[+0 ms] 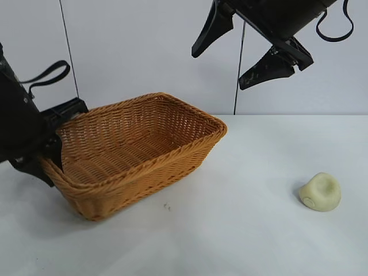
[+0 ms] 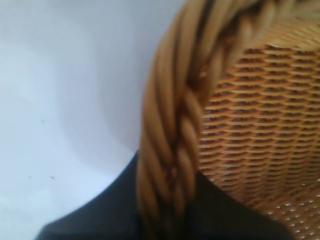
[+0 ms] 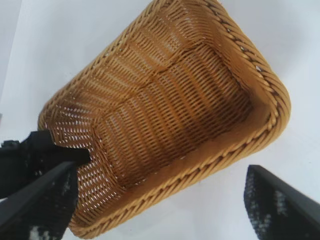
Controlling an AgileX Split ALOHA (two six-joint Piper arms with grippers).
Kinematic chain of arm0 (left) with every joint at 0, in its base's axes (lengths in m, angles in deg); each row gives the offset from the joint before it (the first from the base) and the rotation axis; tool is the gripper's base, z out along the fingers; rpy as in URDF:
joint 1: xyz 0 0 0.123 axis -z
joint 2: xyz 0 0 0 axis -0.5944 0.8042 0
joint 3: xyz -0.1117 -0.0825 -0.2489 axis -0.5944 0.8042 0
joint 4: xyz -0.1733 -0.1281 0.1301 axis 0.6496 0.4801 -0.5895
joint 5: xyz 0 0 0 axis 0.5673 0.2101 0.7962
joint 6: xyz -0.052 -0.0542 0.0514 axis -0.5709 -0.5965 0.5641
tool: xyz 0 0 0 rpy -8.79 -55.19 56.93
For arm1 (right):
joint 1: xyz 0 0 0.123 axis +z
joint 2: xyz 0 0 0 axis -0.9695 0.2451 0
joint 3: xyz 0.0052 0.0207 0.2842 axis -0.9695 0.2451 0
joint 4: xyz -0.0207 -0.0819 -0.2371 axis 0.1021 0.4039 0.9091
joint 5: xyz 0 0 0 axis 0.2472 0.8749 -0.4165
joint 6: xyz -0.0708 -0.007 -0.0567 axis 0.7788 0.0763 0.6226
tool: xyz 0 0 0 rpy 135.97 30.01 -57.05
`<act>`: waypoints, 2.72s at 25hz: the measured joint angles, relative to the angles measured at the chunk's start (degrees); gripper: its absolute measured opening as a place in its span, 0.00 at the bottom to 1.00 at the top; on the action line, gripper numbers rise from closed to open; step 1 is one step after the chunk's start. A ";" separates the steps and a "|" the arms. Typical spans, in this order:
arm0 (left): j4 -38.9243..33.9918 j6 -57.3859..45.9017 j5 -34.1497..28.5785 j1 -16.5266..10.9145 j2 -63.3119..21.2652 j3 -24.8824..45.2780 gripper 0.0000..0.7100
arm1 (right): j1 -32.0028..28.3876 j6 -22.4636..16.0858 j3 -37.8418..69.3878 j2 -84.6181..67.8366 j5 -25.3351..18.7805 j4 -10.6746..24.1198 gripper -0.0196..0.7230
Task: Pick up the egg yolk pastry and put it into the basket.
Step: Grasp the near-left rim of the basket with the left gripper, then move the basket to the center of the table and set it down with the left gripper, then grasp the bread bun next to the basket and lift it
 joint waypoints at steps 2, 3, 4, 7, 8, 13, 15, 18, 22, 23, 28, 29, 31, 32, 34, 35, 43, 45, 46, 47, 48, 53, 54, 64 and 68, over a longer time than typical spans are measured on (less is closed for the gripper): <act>1.32 7.00 -3.98 -1.72 1.49 -4.55 0.13 | 0.00 0.00 0.00 0.00 0.00 0.00 0.89; 2.53 10.83 -6.13 -2.12 2.83 -6.52 0.13 | 0.00 0.00 0.00 0.00 0.00 0.00 0.89; 3.93 14.70 -8.06 -2.27 4.48 -8.89 0.13 | 0.00 0.00 0.00 0.00 0.00 0.00 0.89; 8.60 25.48 -14.72 -2.38 9.72 -15.57 0.13 | 0.00 0.00 0.00 0.00 0.00 0.00 0.89; 9.96 28.28 -16.82 -2.38 11.33 -17.91 0.13 | 0.00 0.00 0.00 0.00 0.00 0.00 0.89; 11.32 36.94 -23.74 -2.38 15.79 -25.93 0.13 | 0.00 0.00 0.00 0.00 -0.16 0.00 0.89; 11.21 38.70 -24.53 -2.38 16.71 -27.00 0.13 | 0.00 0.00 0.00 0.00 -0.17 0.00 0.89; 11.19 40.21 -25.17 -2.38 17.61 -27.50 0.13 | 0.00 0.00 0.00 0.00 -0.28 0.00 0.89; 11.13 40.36 -24.75 -2.38 18.08 -27.50 0.13 | 0.00 0.00 0.00 0.00 -0.50 0.00 0.89; 11.11 40.41 -24.21 -2.38 18.08 -27.44 0.13 | 0.00 0.00 0.00 0.00 -0.54 0.00 0.89; 10.80 41.25 -20.91 -2.38 18.14 -27.44 0.13 | 0.00 0.00 0.00 0.00 -0.61 0.00 0.89; 10.38 41.58 -20.53 -2.38 18.33 -27.44 0.13 | 0.00 0.00 0.00 0.00 -0.61 0.00 0.89; 9.83 41.82 -20.46 -2.38 19.09 -27.44 0.13 | 0.00 0.00 0.00 0.00 -0.61 0.00 0.89; 9.57 41.90 -20.46 -2.38 19.78 -27.44 0.13 | 0.00 0.00 0.00 0.00 -0.61 0.00 0.89; 9.51 41.96 -20.52 -2.38 21.18 -27.44 0.13 | 0.00 0.00 0.00 0.00 -0.61 0.00 0.89; 9.56 41.96 -20.52 -2.38 21.80 -27.44 0.13 | 0.00 0.00 0.00 0.00 -0.61 0.00 0.89; 9.55 41.96 -20.48 -2.44 22.56 -27.49 0.37 | 0.00 0.00 0.00 0.00 -0.61 0.00 0.89; 9.55 41.96 -20.48 -2.44 22.56 -27.49 0.63 | 0.00 0.00 0.00 0.00 -0.61 0.00 0.89; 9.55 41.96 -20.48 -2.44 22.56 -27.49 0.76 | 0.00 0.00 0.00 0.00 -0.61 0.00 0.89; 9.55 41.96 -20.56 -2.44 22.56 -27.55 0.84 | 0.00 0.00 0.00 0.00 -0.56 0.00 0.89; 9.55 41.96 -20.91 -2.44 22.56 -27.72 0.89 | 0.00 0.00 0.00 0.00 -0.56 0.00 0.89; 9.55 41.96 -25.97 -2.44 22.60 -31.34 0.97 | 0.00 0.00 0.00 0.00 -0.28 0.00 0.89; 9.50 41.96 -27.56 -2.44 22.60 -32.94 0.97 | 0.00 0.00 0.00 0.00 -0.21 0.00 0.89; -2.13 40.60 -34.43 -2.44 22.05 -54.19 0.98 | 0.00 0.00 0.00 0.00 -0.21 0.00 0.89; -4.93 40.84 -34.51 -2.44 21.87 -57.01 0.98 | 0.00 0.00 0.00 0.00 -0.27 0.00 0.89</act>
